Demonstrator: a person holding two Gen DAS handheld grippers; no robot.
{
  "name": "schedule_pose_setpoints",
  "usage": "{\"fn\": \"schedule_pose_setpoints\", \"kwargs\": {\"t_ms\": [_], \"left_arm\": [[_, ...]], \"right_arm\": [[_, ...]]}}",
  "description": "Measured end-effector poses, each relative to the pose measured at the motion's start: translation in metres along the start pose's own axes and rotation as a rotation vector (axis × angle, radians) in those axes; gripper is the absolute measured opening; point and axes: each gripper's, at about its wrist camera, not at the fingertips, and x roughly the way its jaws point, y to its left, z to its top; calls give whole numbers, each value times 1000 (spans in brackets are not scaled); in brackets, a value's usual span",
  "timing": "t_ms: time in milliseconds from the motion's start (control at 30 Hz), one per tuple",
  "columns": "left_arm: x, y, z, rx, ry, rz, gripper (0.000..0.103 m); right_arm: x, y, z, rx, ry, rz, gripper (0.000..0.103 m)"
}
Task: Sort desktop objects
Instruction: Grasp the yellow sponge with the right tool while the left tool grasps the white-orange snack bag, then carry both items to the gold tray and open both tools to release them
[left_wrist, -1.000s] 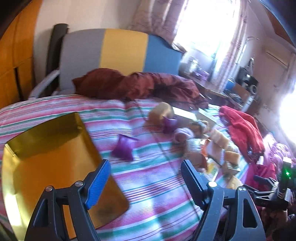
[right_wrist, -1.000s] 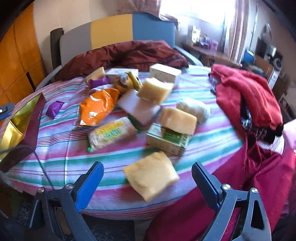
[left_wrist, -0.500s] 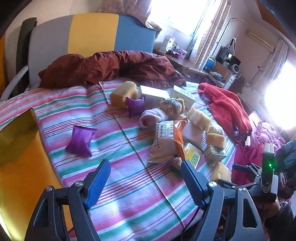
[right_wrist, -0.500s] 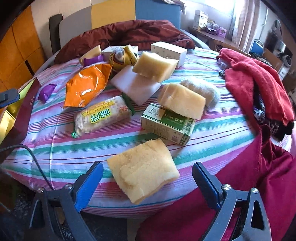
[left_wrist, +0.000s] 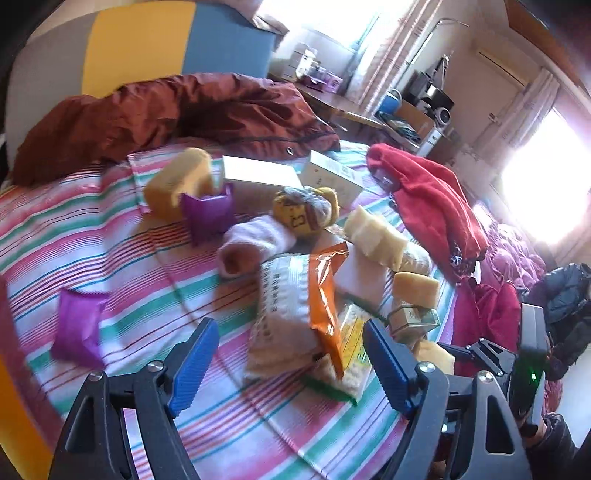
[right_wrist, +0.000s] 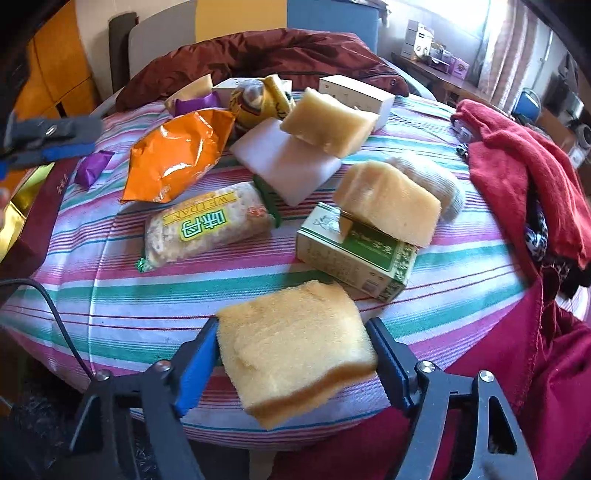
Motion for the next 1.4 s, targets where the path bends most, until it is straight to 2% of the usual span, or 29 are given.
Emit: {"fn": "schedule_pose_setpoints", "kwargs": {"t_ms": [100,167,333,467,633,700,767,867,1067,1400], "left_arm": [[15,-2,7,12,10,-6,82],[31,1,11,-4,59,-23,82],[48,5,17,-16,79,-45,82],[60,1,20,19,87,-24,81],[71,3,21,1,101,-20,74],[73,2,19,4,96,-17,67],[70,-2,16,22,73,-18,59],[64,-8,11,46,49,8,56],[40,-11,-3,47,-7,48,55],[-28,1,-25,-13,-123,123,55]], "right_arm": [[0,1,1,-2,-8,-5,75],[1,0,2,9,-10,0,74],[3,-1,4,24,-14,7,74],[6,-2,6,30,-16,12,74],[10,-2,8,31,-11,9,74],[10,-2,8,27,-12,6,74],[11,-2,8,21,-12,1,73],[10,0,8,10,-19,-8,72],[8,2,8,11,-34,-17,69],[-13,31,22,-23,-103,61,69]]}}
